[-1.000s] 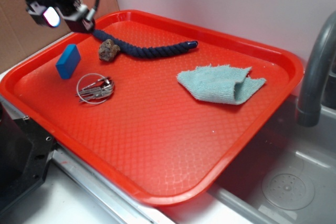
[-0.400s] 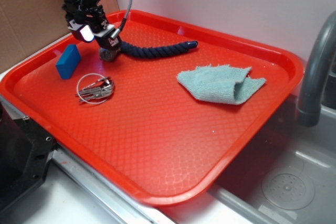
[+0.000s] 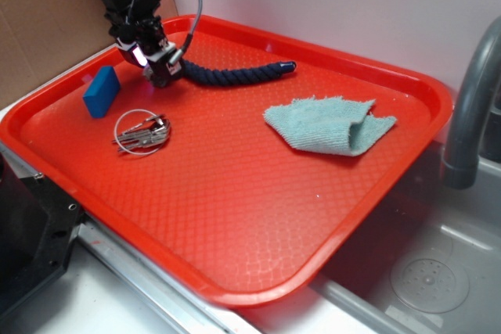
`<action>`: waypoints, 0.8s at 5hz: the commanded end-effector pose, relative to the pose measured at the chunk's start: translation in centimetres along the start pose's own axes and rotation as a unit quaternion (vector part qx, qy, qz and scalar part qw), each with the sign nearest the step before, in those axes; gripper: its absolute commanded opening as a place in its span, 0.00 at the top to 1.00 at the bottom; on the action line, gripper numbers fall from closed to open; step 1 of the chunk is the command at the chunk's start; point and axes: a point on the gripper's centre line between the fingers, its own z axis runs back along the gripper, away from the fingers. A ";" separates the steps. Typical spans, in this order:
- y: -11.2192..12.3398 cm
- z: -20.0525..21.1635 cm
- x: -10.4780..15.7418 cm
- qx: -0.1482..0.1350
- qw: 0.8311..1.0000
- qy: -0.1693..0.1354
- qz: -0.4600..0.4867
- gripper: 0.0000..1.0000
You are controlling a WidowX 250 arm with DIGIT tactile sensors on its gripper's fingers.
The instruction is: Grab the rock.
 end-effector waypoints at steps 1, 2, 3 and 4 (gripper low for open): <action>-0.2 2.2 0.7 0.027 0.999 -0.016 -0.013 1.00; -0.5 5.9 -0.4 0.032 0.999 -0.012 -0.022 1.00; -2.6 11.2 -2.0 0.022 0.999 0.010 0.038 1.00; -5.2 15.0 -2.9 -0.014 0.997 0.055 0.044 1.00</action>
